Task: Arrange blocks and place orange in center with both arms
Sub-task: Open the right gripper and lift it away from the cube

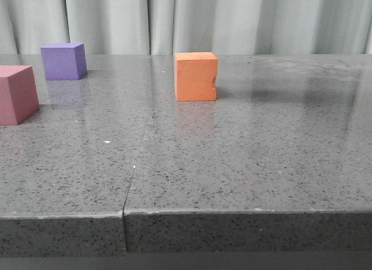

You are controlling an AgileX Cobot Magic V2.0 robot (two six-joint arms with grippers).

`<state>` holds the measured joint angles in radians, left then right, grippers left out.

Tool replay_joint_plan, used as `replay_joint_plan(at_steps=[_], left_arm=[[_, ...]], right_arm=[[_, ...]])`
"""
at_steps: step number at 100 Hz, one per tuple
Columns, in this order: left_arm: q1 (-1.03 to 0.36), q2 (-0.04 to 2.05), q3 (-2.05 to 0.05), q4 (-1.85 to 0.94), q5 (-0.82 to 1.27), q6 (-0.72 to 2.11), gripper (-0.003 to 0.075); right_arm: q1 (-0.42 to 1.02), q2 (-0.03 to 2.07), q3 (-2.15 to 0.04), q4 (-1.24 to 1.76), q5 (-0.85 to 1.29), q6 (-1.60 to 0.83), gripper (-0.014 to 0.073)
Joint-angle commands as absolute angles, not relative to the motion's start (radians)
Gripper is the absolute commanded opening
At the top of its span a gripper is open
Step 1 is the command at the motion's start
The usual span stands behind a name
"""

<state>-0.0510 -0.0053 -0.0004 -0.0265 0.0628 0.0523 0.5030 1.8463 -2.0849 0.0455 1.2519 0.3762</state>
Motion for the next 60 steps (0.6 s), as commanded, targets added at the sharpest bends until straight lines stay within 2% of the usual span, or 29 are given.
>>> replay_joint_plan(at_steps=[1,12,21,60], left_arm=[[-0.049,-0.034,0.040,-0.031,-0.021,0.050,-0.0020],[-0.049,-0.034,0.040,-0.031,-0.021,0.050,-0.0020],[-0.049,-0.034,0.040,-0.031,-0.021,0.050,-0.0020],[-0.049,-0.034,0.040,-0.031,-0.021,0.050,-0.0020]], right_arm=[[0.496,1.761,-2.064,-0.021,1.334,0.362,0.0076],[0.494,1.721,-2.007,-0.104,1.333,0.362,0.0001],[0.494,1.691,-1.958,-0.168,1.333,0.362,-0.0018],[0.361,1.598,-1.782,-0.145,1.309,0.295,-0.0018]])
